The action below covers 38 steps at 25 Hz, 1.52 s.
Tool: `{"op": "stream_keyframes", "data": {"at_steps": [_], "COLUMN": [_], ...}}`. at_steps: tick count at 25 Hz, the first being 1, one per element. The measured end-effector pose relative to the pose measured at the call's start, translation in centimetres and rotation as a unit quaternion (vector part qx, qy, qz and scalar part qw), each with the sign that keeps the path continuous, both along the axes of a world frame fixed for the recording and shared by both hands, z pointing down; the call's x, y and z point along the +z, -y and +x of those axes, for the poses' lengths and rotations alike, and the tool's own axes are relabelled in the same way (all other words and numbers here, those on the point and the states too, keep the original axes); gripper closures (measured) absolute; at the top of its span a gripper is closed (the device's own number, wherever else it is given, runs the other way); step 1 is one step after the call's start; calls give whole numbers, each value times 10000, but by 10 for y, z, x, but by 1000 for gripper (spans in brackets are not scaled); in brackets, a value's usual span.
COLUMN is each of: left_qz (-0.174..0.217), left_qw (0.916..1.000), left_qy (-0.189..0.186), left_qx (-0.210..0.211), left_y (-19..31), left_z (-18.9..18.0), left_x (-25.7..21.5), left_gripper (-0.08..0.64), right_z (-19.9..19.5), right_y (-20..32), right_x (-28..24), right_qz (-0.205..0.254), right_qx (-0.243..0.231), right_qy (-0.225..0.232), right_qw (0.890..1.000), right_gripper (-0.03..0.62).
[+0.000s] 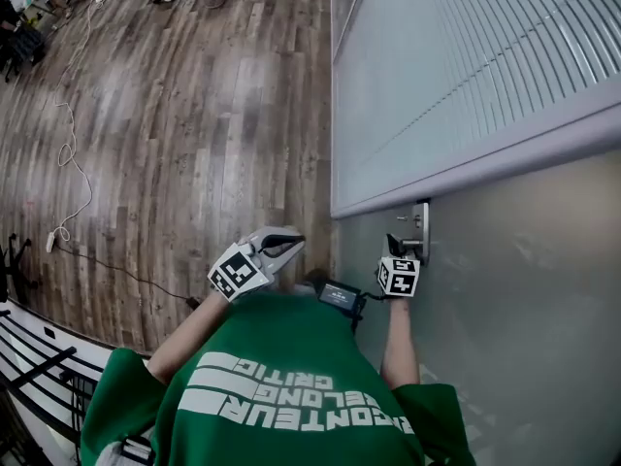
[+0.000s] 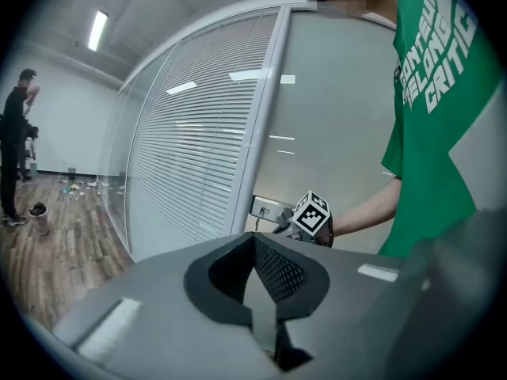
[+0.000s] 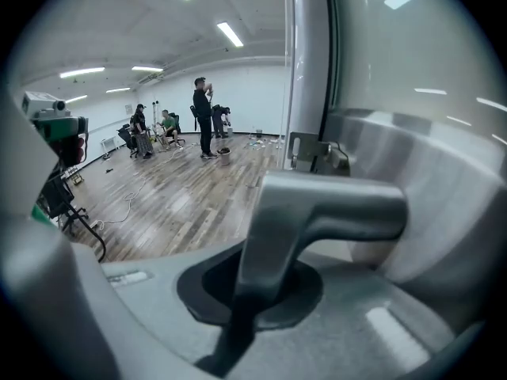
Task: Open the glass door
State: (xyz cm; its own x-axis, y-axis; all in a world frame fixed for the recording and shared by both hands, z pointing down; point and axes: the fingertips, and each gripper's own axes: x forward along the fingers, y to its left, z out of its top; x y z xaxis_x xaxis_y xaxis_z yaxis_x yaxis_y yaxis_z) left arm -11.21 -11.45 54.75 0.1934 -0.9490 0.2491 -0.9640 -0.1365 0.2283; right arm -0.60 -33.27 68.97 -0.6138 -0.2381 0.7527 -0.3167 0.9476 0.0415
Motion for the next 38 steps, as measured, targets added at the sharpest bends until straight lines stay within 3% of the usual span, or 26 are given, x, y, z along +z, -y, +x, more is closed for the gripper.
{"op": "stream_keyframes", "data": {"at_steps": [14,18,22,26,32,38], "left_qz": [82,92,112,121,150,235], "left_qw": [9985,9973,9963,9950,9940,9919], "left_qy": [143,210,230,290,276,281], "left_qx": [529,695,816,946,1043,1218], "left_y": [10,18,22,27,36,57], "left_z": [29,36,41,50,54,66], "left_x": [5,4,-2,-1,-5,-11], "left_gripper": [545,545,545,545,545,545], "right_z": [1,17,33,41,58,57], "right_y": [11,21,21,22,29,34], "right_x": [19,20,5,-1,-20,-43], "right_qz": [-355,-435,-688,-1392,-791,-404], "right_qx": [25,223,293,507,764,1012], "right_qy": [-127,-827,-1727,-1723,-2207,-1695], "right_qw": [9993,9954,9821,9738,9691,9795], "right_gripper": [598,598,598,597,592,526]}}
